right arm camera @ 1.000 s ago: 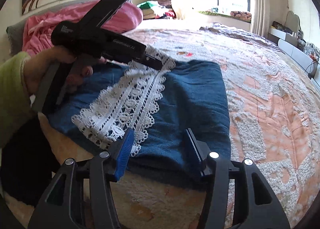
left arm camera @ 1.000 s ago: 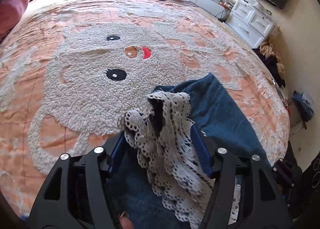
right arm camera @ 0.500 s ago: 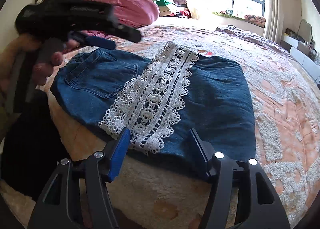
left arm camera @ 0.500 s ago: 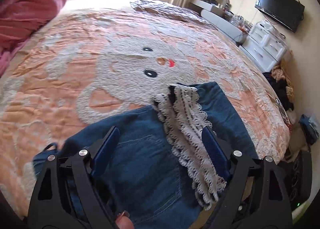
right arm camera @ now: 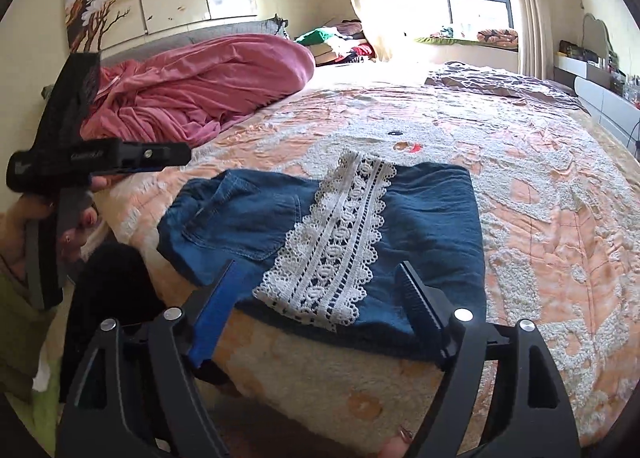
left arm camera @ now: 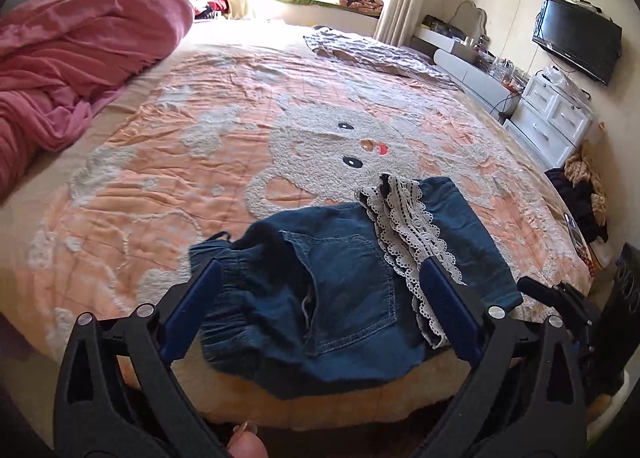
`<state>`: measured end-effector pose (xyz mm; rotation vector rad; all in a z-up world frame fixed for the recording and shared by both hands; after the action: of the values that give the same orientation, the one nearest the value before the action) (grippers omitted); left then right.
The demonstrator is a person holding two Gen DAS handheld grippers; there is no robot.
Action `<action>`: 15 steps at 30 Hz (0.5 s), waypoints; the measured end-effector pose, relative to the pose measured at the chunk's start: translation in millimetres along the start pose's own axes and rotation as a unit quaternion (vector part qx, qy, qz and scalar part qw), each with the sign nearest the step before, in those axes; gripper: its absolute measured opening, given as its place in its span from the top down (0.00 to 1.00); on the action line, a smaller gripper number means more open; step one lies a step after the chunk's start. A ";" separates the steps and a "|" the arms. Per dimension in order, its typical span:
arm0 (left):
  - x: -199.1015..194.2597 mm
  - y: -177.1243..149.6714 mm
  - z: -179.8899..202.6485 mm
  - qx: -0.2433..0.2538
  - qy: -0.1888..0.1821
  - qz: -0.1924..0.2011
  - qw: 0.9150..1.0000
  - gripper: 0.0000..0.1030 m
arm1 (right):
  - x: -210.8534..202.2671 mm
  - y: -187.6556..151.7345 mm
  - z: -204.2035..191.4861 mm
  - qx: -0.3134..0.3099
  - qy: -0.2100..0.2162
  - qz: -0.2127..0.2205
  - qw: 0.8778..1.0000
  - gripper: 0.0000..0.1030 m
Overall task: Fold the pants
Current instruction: 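Open both grippers and release the lace onto the pants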
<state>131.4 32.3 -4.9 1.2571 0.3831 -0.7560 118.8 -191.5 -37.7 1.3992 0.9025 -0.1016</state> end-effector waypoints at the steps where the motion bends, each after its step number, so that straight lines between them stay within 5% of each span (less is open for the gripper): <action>1: -4.7 0.1 -0.9 -0.001 0.000 0.003 1.000 0.10 | -1.3 4.2 -0.8 0.001 -0.003 0.001 1.000 0.19; 15: -20.9 -34.1 -59.9 -0.036 0.052 -0.008 0.998 0.10 | 15.4 64.8 -44.7 -0.054 0.016 0.009 0.998 0.08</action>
<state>101.3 91.3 -32.9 1.2288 0.5020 -0.6861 143.9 -131.3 9.1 1.3116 0.9099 -0.0165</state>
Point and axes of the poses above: each gripper's, at about its wrist camera, not at the fingertips, and x roughly the way its jaws point, z to its right, y to its top, the point moved 8 cm from there along x, roughly the way its jaws point, and after that the axes turned 8 degrees about -y, right-handed, at the moved point
